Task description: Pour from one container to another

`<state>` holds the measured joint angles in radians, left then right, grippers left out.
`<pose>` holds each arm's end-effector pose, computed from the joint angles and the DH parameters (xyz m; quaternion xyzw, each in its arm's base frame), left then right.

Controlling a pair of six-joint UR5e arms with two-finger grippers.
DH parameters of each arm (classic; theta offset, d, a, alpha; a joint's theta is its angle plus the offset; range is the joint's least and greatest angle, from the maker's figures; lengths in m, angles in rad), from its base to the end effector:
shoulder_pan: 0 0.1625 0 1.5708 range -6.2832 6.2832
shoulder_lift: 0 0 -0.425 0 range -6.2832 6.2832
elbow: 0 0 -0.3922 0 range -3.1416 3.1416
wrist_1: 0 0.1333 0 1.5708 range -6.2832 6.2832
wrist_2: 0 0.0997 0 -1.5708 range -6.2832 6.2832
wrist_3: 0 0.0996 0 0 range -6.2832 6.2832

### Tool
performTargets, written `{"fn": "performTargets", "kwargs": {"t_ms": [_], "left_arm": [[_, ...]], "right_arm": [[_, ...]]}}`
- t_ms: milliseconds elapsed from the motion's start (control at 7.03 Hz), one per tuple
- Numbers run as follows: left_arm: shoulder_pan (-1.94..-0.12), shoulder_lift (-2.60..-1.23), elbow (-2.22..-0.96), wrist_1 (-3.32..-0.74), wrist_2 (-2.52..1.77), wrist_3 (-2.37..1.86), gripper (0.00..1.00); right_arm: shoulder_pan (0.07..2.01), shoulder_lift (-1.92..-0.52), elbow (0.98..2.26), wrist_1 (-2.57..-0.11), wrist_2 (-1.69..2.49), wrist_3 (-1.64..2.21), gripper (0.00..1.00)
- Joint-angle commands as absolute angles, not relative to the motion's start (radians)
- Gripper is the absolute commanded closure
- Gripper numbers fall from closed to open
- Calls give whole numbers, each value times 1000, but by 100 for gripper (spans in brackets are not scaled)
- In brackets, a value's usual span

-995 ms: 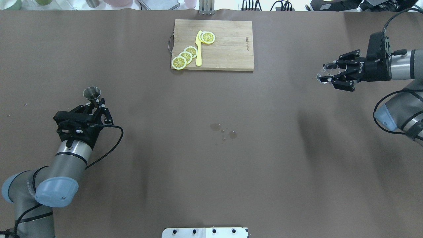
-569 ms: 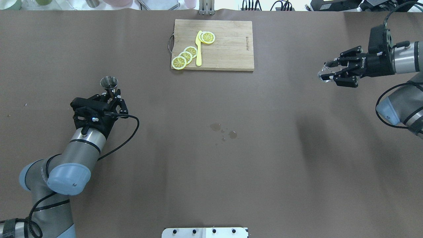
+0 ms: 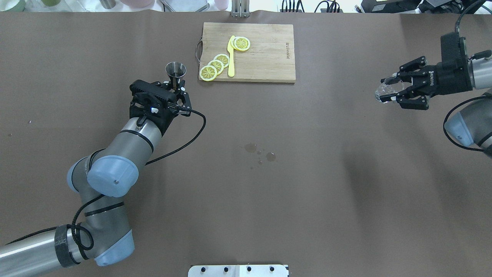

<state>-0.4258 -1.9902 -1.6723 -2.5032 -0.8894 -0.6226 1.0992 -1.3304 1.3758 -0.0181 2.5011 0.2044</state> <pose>0.4671 -0.4271 0.2655 0.5902 0.3257 -0.0326 0.7379 -0.2022 -0.5140 0.4562 0.5006 -0.5075 -0.4016 0.5749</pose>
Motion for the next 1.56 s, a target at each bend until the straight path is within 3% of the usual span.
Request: {"fn": "performTargets", "kwargs": {"t_ms": [0,284,1422], "left_arm": [[-451,-1996,-1657,-2569,-992,-552,100],[-451,-2037,-1554,-2659,-1009,-554,100],[-508,-2066,-1551,-2729,-1071,-449,100]], "right_arm": [[1118,-1338,1364,-18,2522,100,100],[1129,-1339,1371,-26,2525,58,100],[1166,-1348,1351,-31,2519,37,100]]}}
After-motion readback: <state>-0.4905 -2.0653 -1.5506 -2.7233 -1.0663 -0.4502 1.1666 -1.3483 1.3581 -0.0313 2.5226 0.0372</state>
